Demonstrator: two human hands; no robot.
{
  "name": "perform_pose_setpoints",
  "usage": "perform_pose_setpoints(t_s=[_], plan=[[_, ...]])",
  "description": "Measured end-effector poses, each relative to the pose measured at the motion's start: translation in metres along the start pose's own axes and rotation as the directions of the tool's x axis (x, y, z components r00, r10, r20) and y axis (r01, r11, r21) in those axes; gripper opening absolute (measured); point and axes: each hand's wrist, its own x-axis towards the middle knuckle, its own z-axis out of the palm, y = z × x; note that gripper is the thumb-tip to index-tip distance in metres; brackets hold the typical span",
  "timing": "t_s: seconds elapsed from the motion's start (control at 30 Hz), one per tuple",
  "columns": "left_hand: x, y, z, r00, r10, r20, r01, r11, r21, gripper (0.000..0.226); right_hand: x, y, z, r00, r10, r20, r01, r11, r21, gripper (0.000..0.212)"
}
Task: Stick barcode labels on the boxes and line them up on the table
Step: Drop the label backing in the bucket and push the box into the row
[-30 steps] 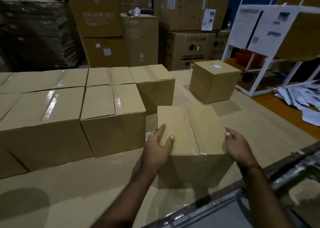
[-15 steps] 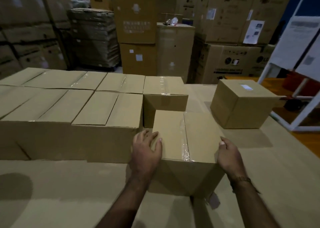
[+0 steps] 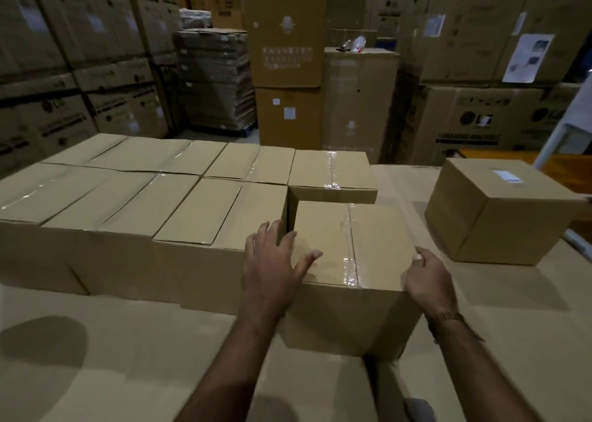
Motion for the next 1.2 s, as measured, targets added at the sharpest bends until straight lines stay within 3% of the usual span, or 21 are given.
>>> perform_pose_setpoints(t_s=[0.13,0.2,0.37,0.67,1.2], plan=[[0.014,-0.022,-0.006,0.983,0.058,0.176,-0.058,0.998,-0.007,0.123,0.016,-0.011,0.009,1.000,0.001,0.017,-0.001,1.000,-0.011,0.040],[0.017,-0.032,-0.009,0.977,0.082,0.199,-0.072,0.996,-0.059,0.126,0.022,-0.016,0.015,1.000,0.007,0.024,-0.006,1.000,-0.018,0.041],[0.030,-0.048,-0.008,0.970,0.188,0.153,-0.184,0.982,-0.044,0.117,0.035,-0.024,0.028,0.999,0.002,0.033,-0.001,1.000,-0.032,0.041],[0.052,-0.056,-0.017,0.956,0.180,0.233,-0.178,0.984,-0.029,0.098,0.040,-0.035,0.045,1.000,0.018,0.025,-0.017,0.999,-0.038,0.041],[0.065,-0.029,-0.043,0.909,0.036,0.415,-0.092,0.989,0.115,0.076,0.047,-0.031,0.044,0.998,0.032,0.047,-0.031,0.999,-0.017,0.042]])
